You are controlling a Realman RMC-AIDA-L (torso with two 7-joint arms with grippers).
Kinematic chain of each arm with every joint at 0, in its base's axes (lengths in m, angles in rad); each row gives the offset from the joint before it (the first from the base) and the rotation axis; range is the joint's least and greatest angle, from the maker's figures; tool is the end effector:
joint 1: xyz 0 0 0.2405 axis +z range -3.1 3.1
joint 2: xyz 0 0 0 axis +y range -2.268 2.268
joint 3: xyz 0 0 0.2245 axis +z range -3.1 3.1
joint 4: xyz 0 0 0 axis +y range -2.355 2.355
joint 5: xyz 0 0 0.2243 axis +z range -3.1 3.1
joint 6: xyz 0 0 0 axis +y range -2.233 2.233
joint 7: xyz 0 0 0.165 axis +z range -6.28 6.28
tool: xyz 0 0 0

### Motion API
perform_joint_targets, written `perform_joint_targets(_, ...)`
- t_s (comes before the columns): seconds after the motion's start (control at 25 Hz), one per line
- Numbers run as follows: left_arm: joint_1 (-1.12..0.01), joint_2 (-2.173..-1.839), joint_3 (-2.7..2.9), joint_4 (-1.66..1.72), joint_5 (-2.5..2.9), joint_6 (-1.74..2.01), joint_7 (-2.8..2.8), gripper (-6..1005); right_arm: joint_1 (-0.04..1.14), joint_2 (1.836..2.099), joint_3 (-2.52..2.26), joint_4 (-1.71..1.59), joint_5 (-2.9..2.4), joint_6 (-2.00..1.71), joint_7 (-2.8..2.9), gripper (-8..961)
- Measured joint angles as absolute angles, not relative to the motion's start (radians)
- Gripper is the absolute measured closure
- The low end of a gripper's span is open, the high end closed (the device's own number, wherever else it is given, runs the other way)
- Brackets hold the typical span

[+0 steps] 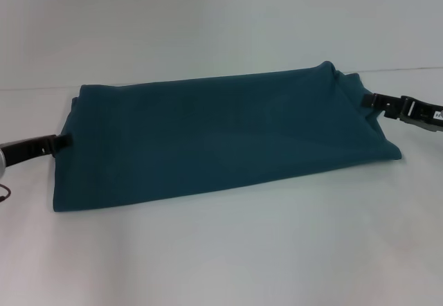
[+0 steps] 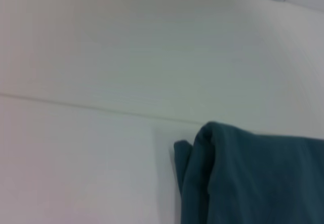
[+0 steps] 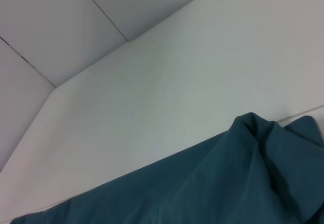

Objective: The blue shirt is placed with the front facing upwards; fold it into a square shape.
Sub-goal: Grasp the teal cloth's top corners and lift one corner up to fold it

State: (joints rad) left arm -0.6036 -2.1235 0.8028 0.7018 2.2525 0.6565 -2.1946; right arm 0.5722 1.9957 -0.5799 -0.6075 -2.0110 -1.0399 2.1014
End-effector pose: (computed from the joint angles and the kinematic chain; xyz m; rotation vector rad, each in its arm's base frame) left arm -0.3013 0.4316 0.0178 -1.8394 -1.2900 -0.3312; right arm 0.3085 0.4088 0.0612 -1.8714 1.4990 0.7070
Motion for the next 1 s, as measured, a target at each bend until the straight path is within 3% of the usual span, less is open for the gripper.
perform_joint_targets(0.76,-0.67,-2.083,0.784,0.614,2.252,0.63,-2.212,401,0.574,1.996,-0.58,-0.606,-2.011,-1.041,2.105,145)
perform_joint_targets(0.84,-0.673,-2.082,0.784,0.608,2.252,0.63,-2.211,252,0.574,1.996,-0.58,-0.606,-2.011,-1.042,2.105,145)
perform_joint_targets(1.0,-0.679,-2.08,0.787,0.587,2.252,0.603,-2.201,224,0.574,1.996,-0.58,-0.606,-2.011,-1.044,2.105,145)
